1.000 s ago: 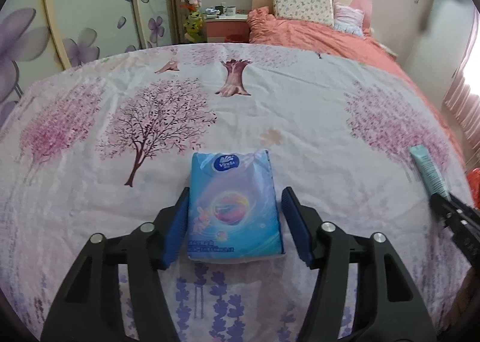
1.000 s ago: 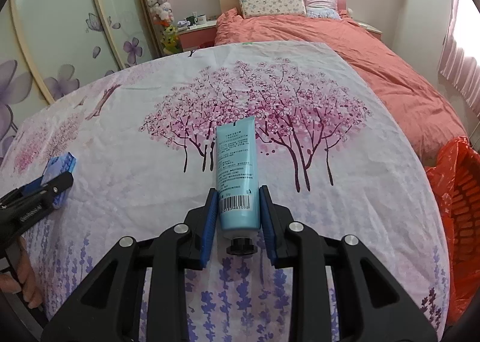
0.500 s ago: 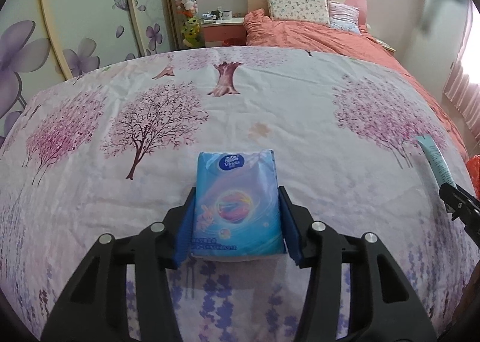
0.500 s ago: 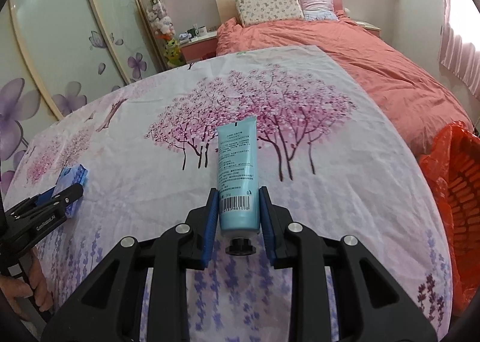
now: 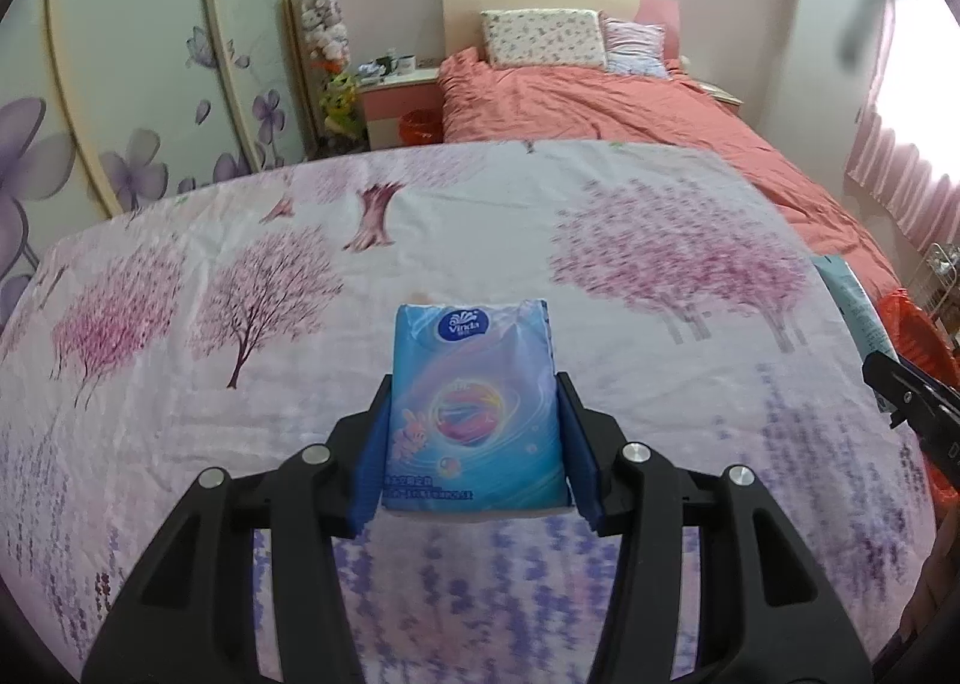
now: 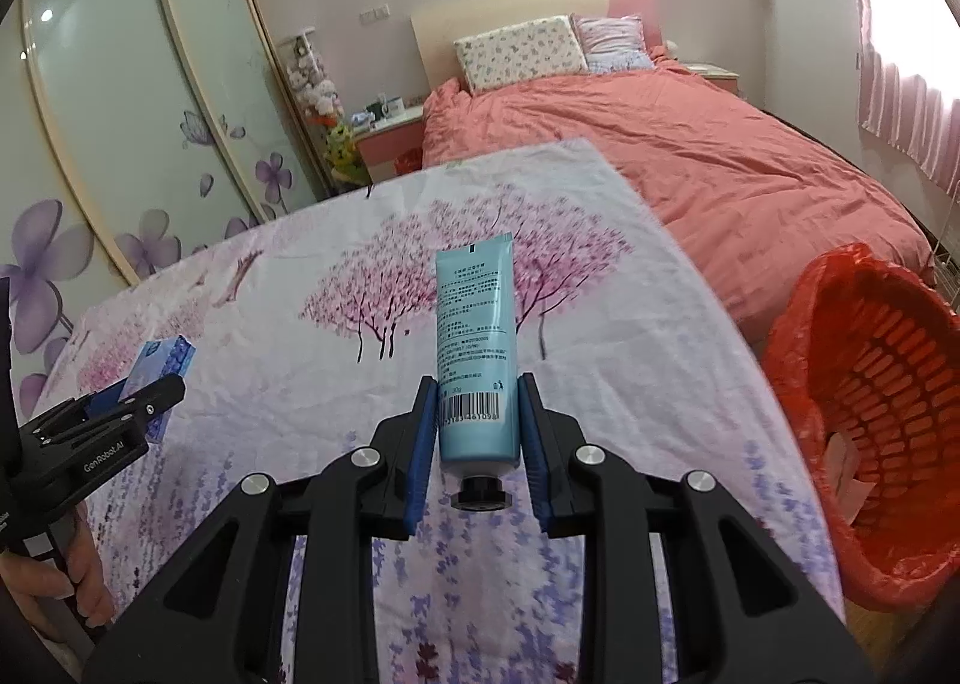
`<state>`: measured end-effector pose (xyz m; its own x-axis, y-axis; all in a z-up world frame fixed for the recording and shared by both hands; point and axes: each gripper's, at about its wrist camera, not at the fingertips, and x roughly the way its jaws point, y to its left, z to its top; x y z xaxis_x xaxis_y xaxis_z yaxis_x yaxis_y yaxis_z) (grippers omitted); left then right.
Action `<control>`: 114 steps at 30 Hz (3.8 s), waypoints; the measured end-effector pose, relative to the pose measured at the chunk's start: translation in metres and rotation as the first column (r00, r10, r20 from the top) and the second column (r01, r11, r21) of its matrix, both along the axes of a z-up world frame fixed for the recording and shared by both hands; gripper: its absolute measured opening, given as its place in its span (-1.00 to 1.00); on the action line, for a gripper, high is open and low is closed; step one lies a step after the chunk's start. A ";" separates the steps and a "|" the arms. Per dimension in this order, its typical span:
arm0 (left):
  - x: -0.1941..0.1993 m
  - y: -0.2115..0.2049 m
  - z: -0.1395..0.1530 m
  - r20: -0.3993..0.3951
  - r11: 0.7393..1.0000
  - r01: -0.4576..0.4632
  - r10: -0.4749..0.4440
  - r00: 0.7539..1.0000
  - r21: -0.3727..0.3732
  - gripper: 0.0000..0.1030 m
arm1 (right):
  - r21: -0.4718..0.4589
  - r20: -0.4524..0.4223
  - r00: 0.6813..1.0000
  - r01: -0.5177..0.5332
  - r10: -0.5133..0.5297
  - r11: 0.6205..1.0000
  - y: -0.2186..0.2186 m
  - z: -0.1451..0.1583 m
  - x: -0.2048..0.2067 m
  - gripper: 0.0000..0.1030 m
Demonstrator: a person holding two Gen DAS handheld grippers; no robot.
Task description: Collect trash
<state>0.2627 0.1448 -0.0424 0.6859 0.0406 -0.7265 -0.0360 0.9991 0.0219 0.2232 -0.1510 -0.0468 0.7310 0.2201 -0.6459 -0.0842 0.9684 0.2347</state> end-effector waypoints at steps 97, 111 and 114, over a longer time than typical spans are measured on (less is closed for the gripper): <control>-0.227 -0.152 0.040 0.301 0.991 0.137 -0.130 0.945 0.000 0.92 | -0.165 0.357 0.798 0.566 -0.486 0.808 -0.110 0.040 -0.216 0.96; -0.256 -0.134 0.034 0.301 0.999 0.035 -0.030 0.953 -0.011 0.92 | -0.192 0.315 0.805 0.572 -0.502 0.797 -0.089 0.027 -0.230 0.96; -0.259 -0.131 0.033 0.298 0.999 0.029 -0.023 0.954 -0.016 0.92 | -0.198 0.303 0.812 0.566 -0.499 0.801 -0.085 0.025 -0.231 0.96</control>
<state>0.0038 0.0143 -0.0096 0.8721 0.0075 -0.4893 -0.0121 0.9999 -0.0063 -0.0082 -0.2357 -0.0215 0.8108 -0.4030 -0.4246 0.4457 0.8952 0.0014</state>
